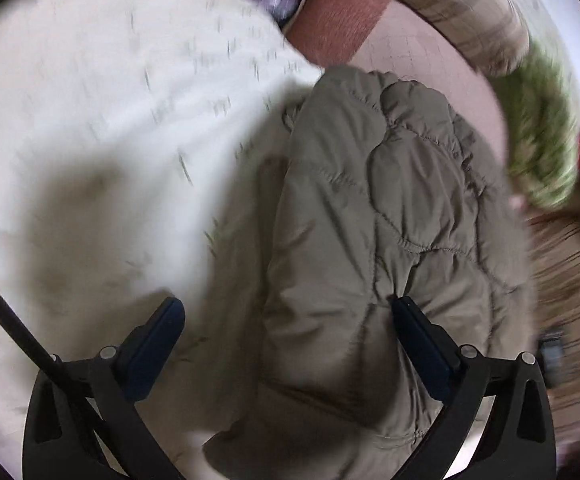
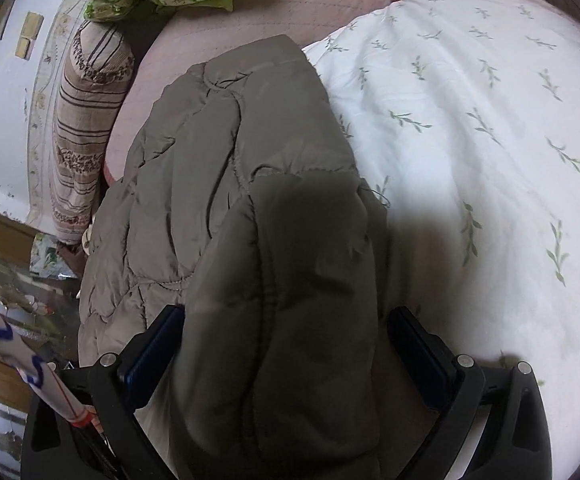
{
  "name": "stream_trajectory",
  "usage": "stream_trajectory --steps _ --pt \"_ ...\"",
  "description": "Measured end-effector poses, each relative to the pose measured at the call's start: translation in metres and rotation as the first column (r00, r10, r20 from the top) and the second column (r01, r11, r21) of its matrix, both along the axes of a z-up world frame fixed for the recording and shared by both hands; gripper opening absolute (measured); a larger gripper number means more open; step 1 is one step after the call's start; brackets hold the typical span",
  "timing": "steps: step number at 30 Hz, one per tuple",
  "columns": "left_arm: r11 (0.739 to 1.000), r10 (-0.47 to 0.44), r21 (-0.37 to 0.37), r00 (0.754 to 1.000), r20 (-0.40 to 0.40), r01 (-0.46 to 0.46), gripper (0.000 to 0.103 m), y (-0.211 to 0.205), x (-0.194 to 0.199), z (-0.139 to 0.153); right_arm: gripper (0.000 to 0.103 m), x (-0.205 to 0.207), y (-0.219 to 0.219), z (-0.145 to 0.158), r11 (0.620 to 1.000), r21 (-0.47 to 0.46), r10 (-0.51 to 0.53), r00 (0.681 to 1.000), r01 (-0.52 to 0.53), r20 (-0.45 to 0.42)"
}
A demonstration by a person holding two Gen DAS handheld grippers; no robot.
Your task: Fold large clothes
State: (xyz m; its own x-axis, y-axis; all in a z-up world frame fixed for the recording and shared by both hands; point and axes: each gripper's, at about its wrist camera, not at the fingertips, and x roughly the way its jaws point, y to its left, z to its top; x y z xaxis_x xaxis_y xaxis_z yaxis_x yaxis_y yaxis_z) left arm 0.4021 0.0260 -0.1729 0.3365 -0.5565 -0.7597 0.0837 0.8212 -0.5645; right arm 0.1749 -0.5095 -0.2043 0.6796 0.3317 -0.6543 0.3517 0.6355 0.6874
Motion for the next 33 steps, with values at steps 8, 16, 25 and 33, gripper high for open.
stream_trajectory --steps 8,16,25,33 --pt "0.972 -0.21 -0.097 0.977 0.048 0.214 0.103 -0.045 -0.011 0.002 0.103 0.009 0.007 0.001 0.999 -0.002 0.039 0.999 -0.039 0.016" --pt "0.989 -0.138 -0.039 0.98 0.145 0.145 0.054 -0.043 -0.035 0.056 0.056 0.005 0.019 0.025 0.999 0.027 0.034 0.998 -0.035 0.06" --pt "0.989 -0.148 0.034 0.973 0.179 0.144 0.052 -0.035 -0.067 0.076 0.045 -0.03 0.047 0.072 0.997 -0.031 0.075 0.989 -0.072 0.126" --pt "0.988 -0.141 0.079 0.977 0.16 0.13 0.065 -0.021 -0.097 0.065 0.05 -0.06 0.061 0.058 0.995 -0.067 0.079 0.995 -0.074 0.066"
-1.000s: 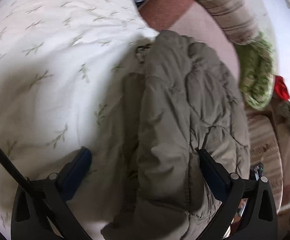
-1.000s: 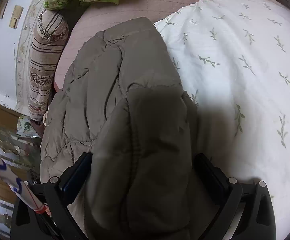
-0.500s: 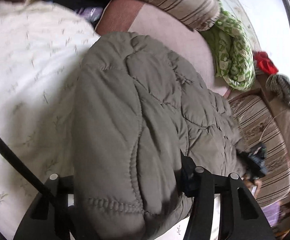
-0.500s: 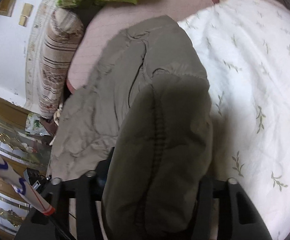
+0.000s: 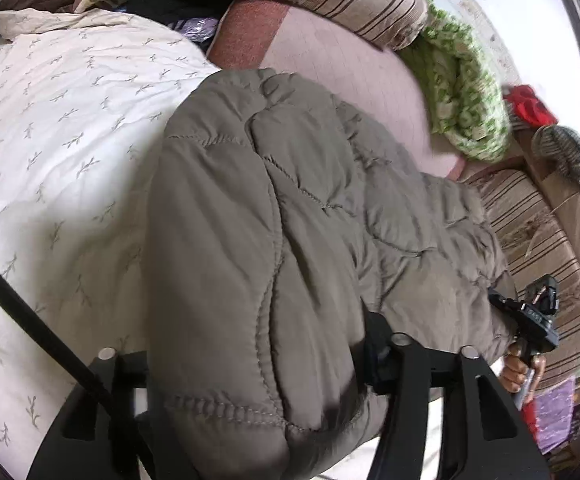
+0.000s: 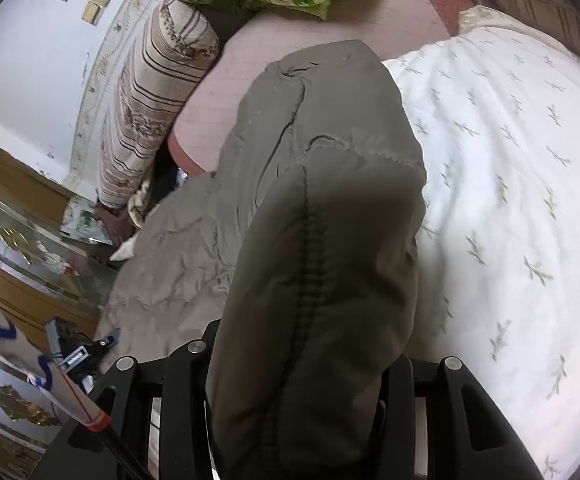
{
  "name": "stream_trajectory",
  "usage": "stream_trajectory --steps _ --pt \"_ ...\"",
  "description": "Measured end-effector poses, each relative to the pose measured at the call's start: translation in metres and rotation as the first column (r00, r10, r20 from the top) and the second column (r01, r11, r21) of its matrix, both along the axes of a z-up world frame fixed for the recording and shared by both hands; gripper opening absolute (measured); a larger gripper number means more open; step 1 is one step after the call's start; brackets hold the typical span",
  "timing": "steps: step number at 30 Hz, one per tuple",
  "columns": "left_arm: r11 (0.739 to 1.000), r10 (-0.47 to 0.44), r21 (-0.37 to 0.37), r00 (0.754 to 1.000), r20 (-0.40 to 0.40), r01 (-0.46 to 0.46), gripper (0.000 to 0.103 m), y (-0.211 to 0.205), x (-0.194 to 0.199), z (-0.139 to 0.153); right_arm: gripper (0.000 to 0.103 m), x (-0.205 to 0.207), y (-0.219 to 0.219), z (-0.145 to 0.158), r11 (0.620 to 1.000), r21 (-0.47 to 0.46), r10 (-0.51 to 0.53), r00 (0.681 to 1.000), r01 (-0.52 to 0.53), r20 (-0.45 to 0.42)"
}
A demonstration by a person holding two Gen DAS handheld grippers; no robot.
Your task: Fold large clothes
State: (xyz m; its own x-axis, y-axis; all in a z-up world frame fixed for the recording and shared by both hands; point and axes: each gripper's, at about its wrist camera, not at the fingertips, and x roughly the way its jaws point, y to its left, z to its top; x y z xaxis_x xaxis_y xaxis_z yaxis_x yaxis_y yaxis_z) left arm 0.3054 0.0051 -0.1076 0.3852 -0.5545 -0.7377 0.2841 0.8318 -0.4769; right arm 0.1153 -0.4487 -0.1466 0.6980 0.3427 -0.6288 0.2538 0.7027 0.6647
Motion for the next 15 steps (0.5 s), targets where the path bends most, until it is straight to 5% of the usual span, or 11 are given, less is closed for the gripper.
stream_trajectory --steps 1,3,4,7,10,13,15 --pt "0.999 0.025 0.034 1.0 -0.011 -0.024 0.074 0.001 0.001 -0.007 0.055 0.0 -0.003 -0.009 1.0 -0.002 -0.025 0.999 0.025 -0.03" --pt "0.996 0.072 0.063 0.996 -0.046 -0.069 0.078 0.003 0.006 -0.015 0.077 -0.003 -0.01 -0.025 0.995 -0.001 -0.098 0.991 0.098 -0.089" --pt "0.996 0.082 0.039 0.994 -0.07 -0.079 0.078 0.009 0.006 -0.016 0.08 -0.008 -0.015 -0.027 0.989 0.011 -0.144 0.985 0.145 -0.096" --pt "0.991 0.134 -0.01 0.99 -0.053 -0.134 0.077 0.031 0.002 0.001 0.081 -0.033 -0.023 -0.01 0.953 0.039 -0.298 0.954 0.299 -0.039" --pt "0.969 0.245 0.031 0.968 0.051 -0.247 0.077 0.055 -0.013 0.027 0.084 -0.058 -0.019 0.021 0.911 -0.072 -0.404 0.914 0.405 0.037" --pt "0.948 0.3 0.071 0.946 0.123 -0.31 0.078 0.058 -0.025 0.042 0.084 -0.061 0.006 0.044 0.887 -0.226 -0.394 0.915 0.402 0.085" --pt "0.95 0.279 0.099 0.947 0.158 -0.297 0.078 0.042 -0.029 0.047 0.071 -0.053 0.031 0.052 0.887 -0.301 -0.333 0.937 0.351 0.11"
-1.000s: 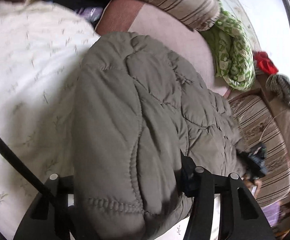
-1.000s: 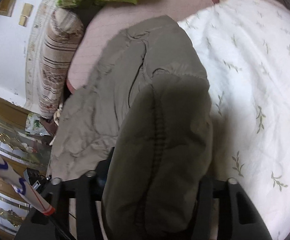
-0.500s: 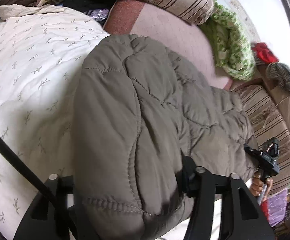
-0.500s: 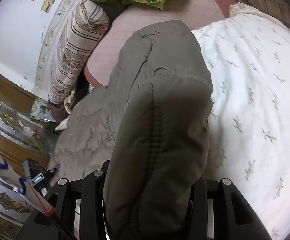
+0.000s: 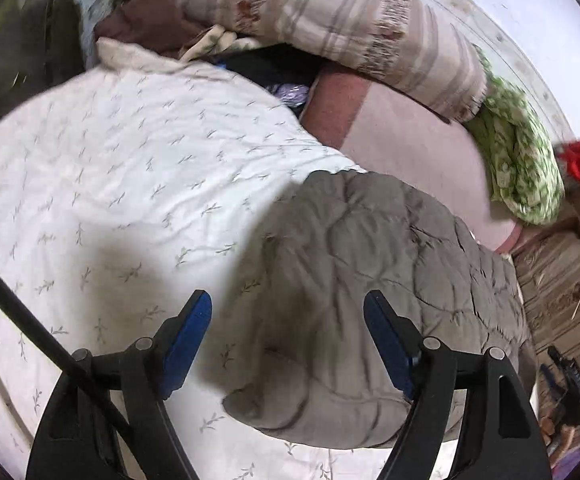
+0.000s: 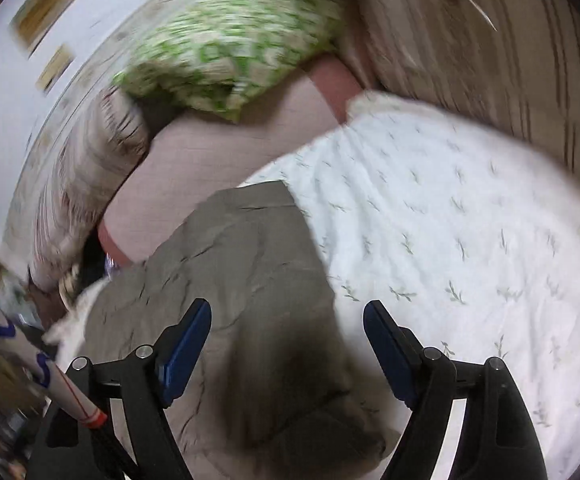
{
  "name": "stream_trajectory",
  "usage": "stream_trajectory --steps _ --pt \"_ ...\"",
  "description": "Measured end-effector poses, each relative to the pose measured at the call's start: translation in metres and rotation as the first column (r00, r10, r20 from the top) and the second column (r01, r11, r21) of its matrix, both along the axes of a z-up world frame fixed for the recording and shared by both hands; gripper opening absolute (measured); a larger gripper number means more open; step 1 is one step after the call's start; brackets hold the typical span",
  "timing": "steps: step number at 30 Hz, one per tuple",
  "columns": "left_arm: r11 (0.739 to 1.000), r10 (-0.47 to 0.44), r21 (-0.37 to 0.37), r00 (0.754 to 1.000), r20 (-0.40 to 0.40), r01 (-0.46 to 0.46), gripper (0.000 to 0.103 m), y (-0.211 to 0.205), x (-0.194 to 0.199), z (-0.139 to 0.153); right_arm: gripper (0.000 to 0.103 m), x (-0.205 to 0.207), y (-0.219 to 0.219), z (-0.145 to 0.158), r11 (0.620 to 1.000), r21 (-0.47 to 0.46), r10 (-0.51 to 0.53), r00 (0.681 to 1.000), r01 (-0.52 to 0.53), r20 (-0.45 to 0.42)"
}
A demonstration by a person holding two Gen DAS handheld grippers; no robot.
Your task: Fold large clothes
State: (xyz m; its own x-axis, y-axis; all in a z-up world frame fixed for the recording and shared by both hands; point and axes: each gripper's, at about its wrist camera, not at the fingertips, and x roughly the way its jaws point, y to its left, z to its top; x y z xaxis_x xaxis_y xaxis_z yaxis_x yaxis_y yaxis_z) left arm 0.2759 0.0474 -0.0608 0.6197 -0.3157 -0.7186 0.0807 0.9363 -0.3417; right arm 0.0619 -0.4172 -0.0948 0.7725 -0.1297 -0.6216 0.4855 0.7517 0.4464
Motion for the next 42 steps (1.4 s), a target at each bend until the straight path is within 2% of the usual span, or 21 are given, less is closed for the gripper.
stream_trajectory --steps 2,5,8,10,12,14,15,17,18,21,23,25,27,28,30,31,34,37,39,42 --pt "0.997 -0.041 0.063 0.999 0.03 0.039 0.078 -0.028 -0.003 0.002 0.061 0.021 0.027 0.003 0.994 -0.076 0.074 0.997 -0.076 -0.026" --pt "0.989 -0.1 0.109 0.994 0.035 0.096 0.078 -0.061 0.006 -0.001 0.06 0.056 0.057 0.003 0.977 -0.133 0.161 0.986 -0.167 -0.051" --pt "0.98 -0.161 0.124 0.986 0.051 0.154 0.078 -0.105 0.024 -0.001 0.06 0.099 0.078 0.005 0.961 -0.106 0.253 0.967 -0.253 -0.021" --pt "0.97 -0.195 0.162 0.979 0.059 0.183 0.078 -0.132 0.037 -0.005 0.06 0.132 0.094 0.004 0.938 -0.092 0.334 0.942 -0.335 -0.019" --pt "0.96 -0.216 0.192 0.975 0.042 0.205 0.078 -0.153 0.052 -0.015 0.06 0.176 0.106 -0.008 0.903 -0.045 0.426 0.903 -0.428 -0.049" --pt "0.946 -0.197 0.265 0.98 0.011 0.187 0.078 -0.17 0.071 -0.031 0.06 0.206 0.108 -0.025 0.904 -0.019 0.424 0.9 -0.428 -0.099" --pt "0.944 -0.19 0.275 0.982 0.003 0.182 0.079 -0.172 0.077 -0.035 0.059 0.215 0.104 -0.03 0.911 -0.015 0.409 0.906 -0.413 -0.114" --pt "0.949 -0.188 0.256 0.982 -0.006 0.183 0.082 -0.171 0.084 -0.041 0.054 0.226 0.082 -0.037 0.923 0.026 0.385 0.916 -0.385 -0.112" --pt "0.951 -0.188 0.249 0.982 -0.008 0.184 0.084 -0.17 0.085 -0.042 0.048 0.227 0.069 -0.038 0.932 0.04 0.364 0.925 -0.361 -0.108" --pt "0.955 -0.193 0.231 0.981 -0.002 0.188 0.087 -0.165 0.086 -0.045 0.046 0.212 0.029 -0.035 0.967 0.012 0.252 0.958 -0.253 -0.134" --pt "0.957 -0.191 0.222 0.982 0.008 0.185 0.088 -0.163 0.084 -0.045 0.046 0.192 -0.003 -0.036 0.991 0.014 0.137 0.974 -0.136 -0.18" --pt "0.955 -0.185 0.24 0.982 0.025 0.174 0.089 -0.165 0.079 -0.045 0.044 0.169 -0.023 -0.035 0.996 0.04 0.082 0.978 -0.076 -0.192" --pt "0.951 -0.17 0.268 0.985 0.042 0.153 0.089 -0.166 0.076 -0.043 0.046 0.132 -0.026 -0.02 1.0 -0.024 -0.002 0.977 -0.003 -0.212" --pt "0.948 -0.157 0.287 0.986 0.053 0.136 0.089 -0.168 0.073 -0.041 0.05 0.116 -0.019 -0.01 0.999 -0.054 -0.005 0.98 -0.006 -0.2" --pt "0.945 -0.139 0.309 0.988 0.072 0.11 0.089 -0.169 0.065 -0.038 0.069 0.078 0.001 0.003 0.995 -0.089 0.037 0.989 -0.051 -0.145" --pt "0.944 -0.129 0.317 0.988 0.085 0.095 0.089 -0.17 0.06 -0.036 0.072 0.061 0.014 0.006 0.991 -0.111 0.055 0.989 -0.07 -0.134" --pt "0.948 -0.1 0.313 0.988 0.117 0.059 0.089 -0.17 0.044 -0.03 0.075 0.03 0.037 -0.009 0.987 -0.13 0.075 0.985 -0.095 -0.155" --pt "0.964 -0.068 0.266 0.986 0.151 0.026 0.089 -0.167 0.024 -0.021 0.076 0.027 0.034 -0.035 0.991 -0.101 0.064 0.972 -0.089 -0.226" --pt "0.967 -0.041 0.253 0.981 0.189 -0.008 0.089 -0.166 0.009 -0.013 0.076 0.025 0.033 -0.031 0.987 -0.136 0.051 0.977 -0.081 -0.209" --pt "0.959 -0.016 0.275 0.958 0.286 -0.066 0.089 -0.169 -0.018 0.009 0.076 0.012 0.047 -0.019 0.974 -0.219 0.007 0.98 -0.051 -0.197"
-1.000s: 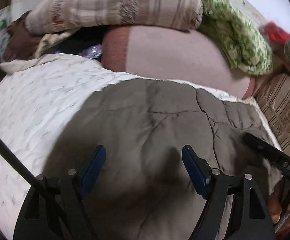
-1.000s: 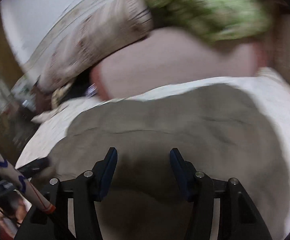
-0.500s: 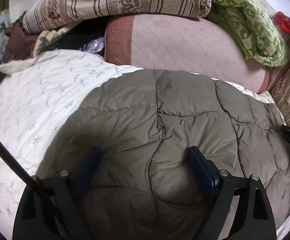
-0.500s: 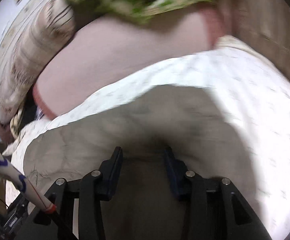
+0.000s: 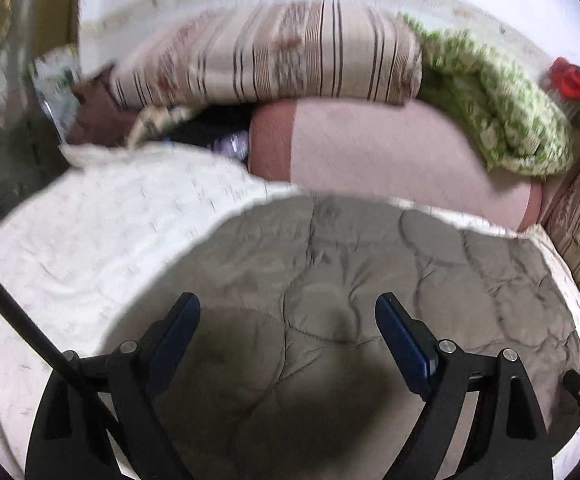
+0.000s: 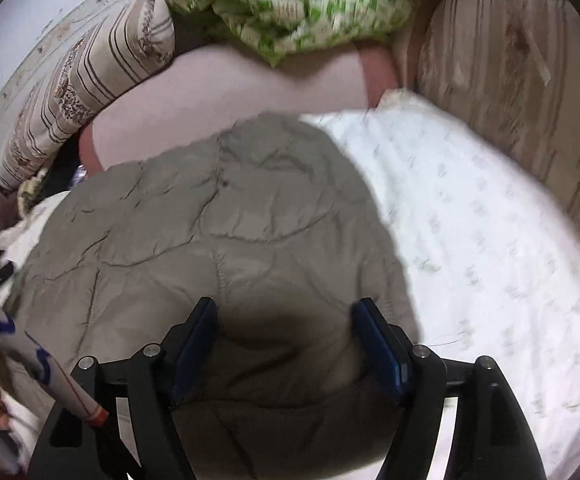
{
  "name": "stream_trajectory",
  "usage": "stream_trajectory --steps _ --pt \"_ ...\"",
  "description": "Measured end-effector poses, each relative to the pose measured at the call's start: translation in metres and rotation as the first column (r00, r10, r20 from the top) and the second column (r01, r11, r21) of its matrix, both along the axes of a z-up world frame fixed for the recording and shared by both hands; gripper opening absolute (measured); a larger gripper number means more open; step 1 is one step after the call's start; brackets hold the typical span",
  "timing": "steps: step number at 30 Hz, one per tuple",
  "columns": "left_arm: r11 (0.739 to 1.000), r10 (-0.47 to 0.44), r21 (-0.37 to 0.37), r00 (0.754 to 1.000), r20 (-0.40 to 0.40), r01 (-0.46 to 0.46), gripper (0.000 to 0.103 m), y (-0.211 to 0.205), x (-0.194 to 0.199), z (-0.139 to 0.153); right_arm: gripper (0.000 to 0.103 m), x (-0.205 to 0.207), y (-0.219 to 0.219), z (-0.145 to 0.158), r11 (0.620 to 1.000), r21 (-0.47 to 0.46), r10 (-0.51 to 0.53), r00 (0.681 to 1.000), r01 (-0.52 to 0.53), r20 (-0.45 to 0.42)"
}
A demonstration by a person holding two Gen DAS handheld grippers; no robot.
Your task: Fold large clothes
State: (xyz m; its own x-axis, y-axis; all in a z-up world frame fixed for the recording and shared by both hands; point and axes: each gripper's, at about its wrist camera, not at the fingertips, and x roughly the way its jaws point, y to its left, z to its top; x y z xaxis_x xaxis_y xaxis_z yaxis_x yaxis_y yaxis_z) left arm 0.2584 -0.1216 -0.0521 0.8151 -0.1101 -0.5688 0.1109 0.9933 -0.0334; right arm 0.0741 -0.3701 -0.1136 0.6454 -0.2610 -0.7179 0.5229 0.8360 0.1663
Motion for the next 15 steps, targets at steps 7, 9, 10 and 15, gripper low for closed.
stream_trajectory --steps 7,9,10,15 --pt "0.997 0.065 -0.057 0.975 0.211 -0.054 0.098 0.022 -0.073 0.057 0.078 -0.023 0.019 0.011 0.998 -0.034 -0.045 0.999 0.046 0.03" --pt "0.997 0.065 -0.051 0.968 0.243 -0.054 0.098 0.027 -0.092 0.068 0.078 -0.03 0.023 0.018 0.997 -0.051 -0.06 0.997 0.062 0.05" --pt "0.998 0.066 -0.04 0.961 0.267 -0.058 0.098 0.031 -0.108 0.076 0.078 -0.033 0.025 0.02 0.996 -0.057 -0.064 0.996 0.068 0.059" --pt "0.999 0.039 0.01 0.933 0.357 -0.045 0.1 0.041 -0.172 0.094 0.08 -0.055 0.056 0.03 0.998 -0.053 -0.036 0.993 0.042 0.109"
